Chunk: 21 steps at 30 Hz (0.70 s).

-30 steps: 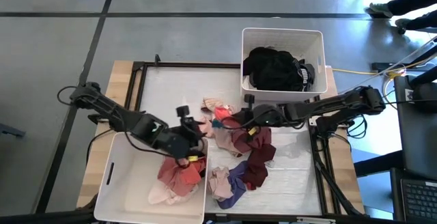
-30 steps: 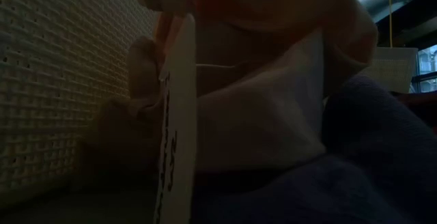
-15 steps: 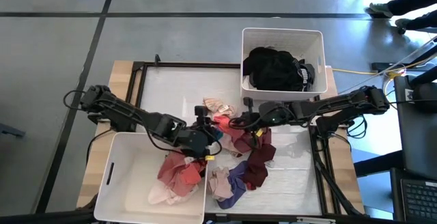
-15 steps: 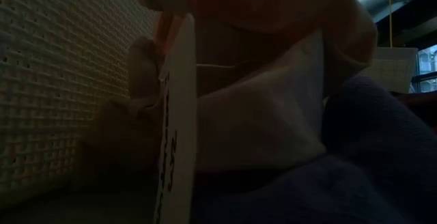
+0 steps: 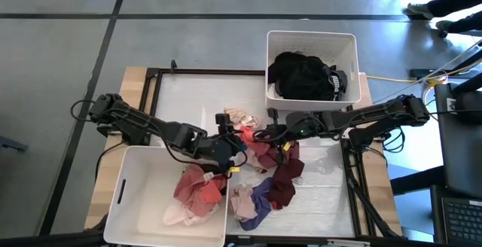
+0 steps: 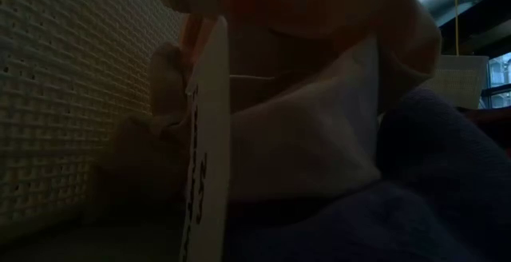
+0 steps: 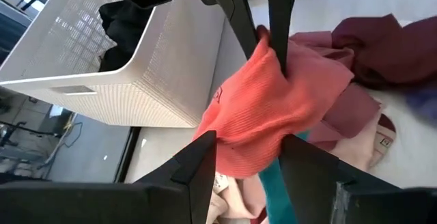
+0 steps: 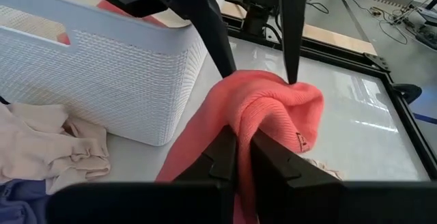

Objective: Sort clothes
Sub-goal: Put the orange sock into the bottom white laundry bin

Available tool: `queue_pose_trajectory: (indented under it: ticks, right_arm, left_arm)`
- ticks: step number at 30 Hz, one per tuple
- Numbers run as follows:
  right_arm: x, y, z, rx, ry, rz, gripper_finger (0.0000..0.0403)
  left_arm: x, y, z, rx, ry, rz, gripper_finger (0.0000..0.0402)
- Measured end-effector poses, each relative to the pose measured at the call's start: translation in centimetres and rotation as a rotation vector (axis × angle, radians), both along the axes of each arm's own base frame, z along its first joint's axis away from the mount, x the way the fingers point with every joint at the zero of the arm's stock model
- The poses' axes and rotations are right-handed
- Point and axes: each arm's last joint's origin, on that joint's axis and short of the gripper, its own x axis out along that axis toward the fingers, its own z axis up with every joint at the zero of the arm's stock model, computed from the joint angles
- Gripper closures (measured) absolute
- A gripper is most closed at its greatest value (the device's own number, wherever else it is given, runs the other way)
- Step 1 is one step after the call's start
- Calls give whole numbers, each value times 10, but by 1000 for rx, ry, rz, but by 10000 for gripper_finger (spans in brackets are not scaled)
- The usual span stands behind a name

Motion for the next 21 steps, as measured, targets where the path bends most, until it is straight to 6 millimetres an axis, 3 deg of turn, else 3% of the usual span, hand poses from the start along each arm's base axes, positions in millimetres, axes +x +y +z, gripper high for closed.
queue_pose_trajectory:
  ticks: [6,14,21]
  right_arm:
    - [0,0,0,1,1,3,370]
    - [0,0,0,1,2,3,370]
    - [-2,-2,-4,40,47,-68,370]
  left_arm:
    - [1,-1,0,-12,2,-25,270]
    - [2,-1,1,5,2,-45,388]
    - [-1,-8,10,24,-38,-90,395]
